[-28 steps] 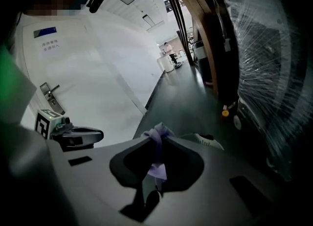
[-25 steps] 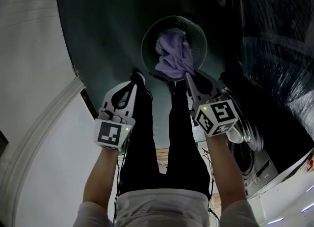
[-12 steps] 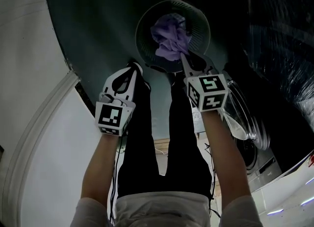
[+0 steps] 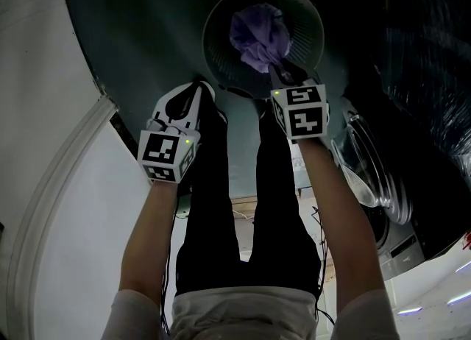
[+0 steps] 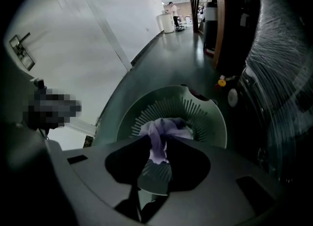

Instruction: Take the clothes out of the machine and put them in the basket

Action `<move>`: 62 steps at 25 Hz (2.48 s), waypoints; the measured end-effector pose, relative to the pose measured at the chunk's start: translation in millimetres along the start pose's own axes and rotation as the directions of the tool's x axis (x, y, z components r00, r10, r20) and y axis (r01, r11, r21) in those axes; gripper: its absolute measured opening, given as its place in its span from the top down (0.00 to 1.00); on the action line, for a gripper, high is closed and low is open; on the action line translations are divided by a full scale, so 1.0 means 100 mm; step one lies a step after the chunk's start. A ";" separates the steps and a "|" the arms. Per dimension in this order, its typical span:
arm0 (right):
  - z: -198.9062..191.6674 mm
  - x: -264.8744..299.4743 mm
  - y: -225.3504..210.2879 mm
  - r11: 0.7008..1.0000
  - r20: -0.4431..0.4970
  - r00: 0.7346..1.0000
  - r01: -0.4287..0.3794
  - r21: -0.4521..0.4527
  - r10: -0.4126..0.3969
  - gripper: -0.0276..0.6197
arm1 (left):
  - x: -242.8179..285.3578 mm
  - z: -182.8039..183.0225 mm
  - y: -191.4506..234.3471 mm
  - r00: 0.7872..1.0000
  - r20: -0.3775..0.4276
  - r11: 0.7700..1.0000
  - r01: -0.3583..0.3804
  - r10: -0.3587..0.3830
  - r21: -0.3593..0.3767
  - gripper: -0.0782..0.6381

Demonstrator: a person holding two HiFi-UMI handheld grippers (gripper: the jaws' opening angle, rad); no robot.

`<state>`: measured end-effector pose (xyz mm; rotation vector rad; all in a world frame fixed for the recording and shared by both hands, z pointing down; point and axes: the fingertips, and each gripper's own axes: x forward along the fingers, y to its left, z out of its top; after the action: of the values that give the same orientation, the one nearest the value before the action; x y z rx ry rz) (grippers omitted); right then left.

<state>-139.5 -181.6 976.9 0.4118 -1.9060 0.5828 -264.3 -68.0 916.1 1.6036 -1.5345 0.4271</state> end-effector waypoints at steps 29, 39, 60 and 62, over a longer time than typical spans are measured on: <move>-0.21 -0.10 0.09 0.998 -0.017 1.000 0.024 0.056 -0.023 0.95 | 0.00 -0.17 -0.08 0.999 -0.036 1.000 0.011 -0.012 -0.005 0.86; -0.26 -0.26 0.27 0.999 0.056 0.998 -0.042 0.030 0.040 0.95 | -0.04 -0.28 -0.19 0.999 -0.036 1.000 0.009 -0.009 0.003 0.86; 0.03 -1.51 0.54 0.991 0.296 0.952 -0.104 0.086 0.075 0.95 | -0.63 0.41 -0.55 0.998 0.059 0.997 0.004 -0.009 0.074 0.86; 0.15 -1.70 0.55 0.990 0.335 0.940 -0.107 0.097 0.068 0.95 | -0.74 0.58 -0.59 0.997 0.083 0.997 0.000 -0.007 0.078 0.86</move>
<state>-114.0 -141.8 803.7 0.5265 -2.2285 0.7190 -240.9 -71.3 807.8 1.7027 -1.5946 0.4272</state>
